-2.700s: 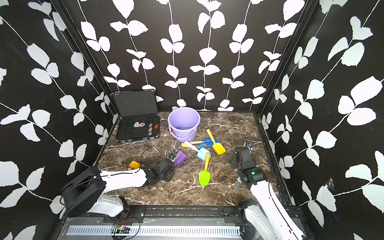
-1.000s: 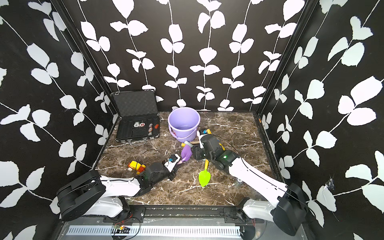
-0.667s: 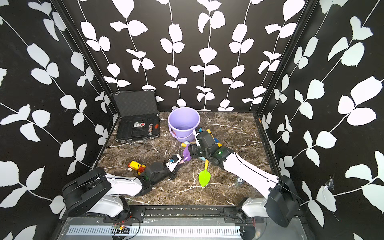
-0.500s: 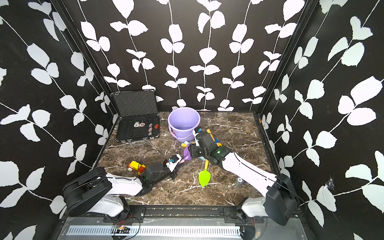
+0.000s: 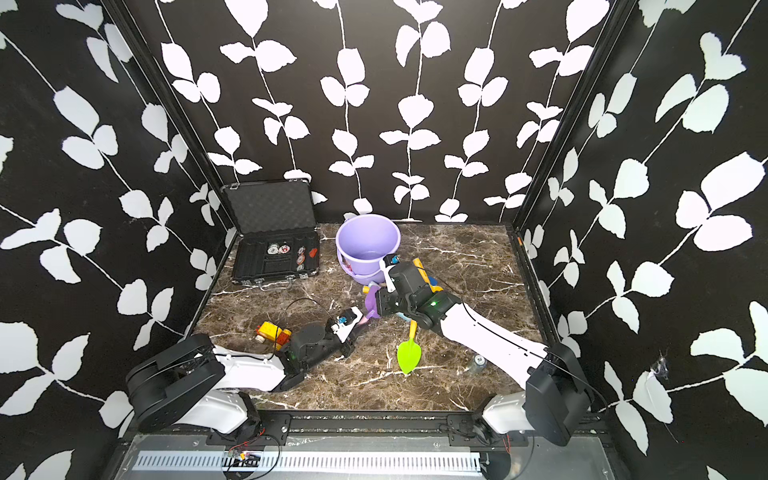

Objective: Organize the gardening tools
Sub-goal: Pick up the gardening tool from the center of the board, then place the gardening tool in the container.

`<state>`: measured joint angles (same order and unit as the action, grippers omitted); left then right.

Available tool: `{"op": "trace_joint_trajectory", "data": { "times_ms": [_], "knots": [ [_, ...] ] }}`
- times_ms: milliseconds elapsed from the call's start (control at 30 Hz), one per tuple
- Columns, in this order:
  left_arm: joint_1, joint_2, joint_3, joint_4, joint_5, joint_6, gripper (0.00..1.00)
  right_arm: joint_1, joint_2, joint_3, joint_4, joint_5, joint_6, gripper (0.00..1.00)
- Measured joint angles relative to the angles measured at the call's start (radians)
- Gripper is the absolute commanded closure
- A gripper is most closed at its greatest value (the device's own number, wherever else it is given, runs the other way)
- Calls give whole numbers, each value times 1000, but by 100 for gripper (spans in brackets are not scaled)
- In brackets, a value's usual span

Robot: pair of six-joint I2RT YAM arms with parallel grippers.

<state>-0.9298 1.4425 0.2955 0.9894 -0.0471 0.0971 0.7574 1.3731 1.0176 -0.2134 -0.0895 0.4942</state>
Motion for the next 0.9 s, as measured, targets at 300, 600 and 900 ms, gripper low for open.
{"op": "trace_joint_trajectory", "data": {
  "times_ms": [300, 600, 900],
  "knots": [
    [-1, -54, -3, 6, 15, -29, 1, 2, -1, 13, -23, 23, -54, 100],
    [-1, -317, -73, -23, -7, -71, 1, 2, -42, 113, -135, 109, -136, 100],
    [-1, -575, -120, -172, -80, -98, 1, 2, -82, 308, -267, 197, -219, 100]
  ]
}}
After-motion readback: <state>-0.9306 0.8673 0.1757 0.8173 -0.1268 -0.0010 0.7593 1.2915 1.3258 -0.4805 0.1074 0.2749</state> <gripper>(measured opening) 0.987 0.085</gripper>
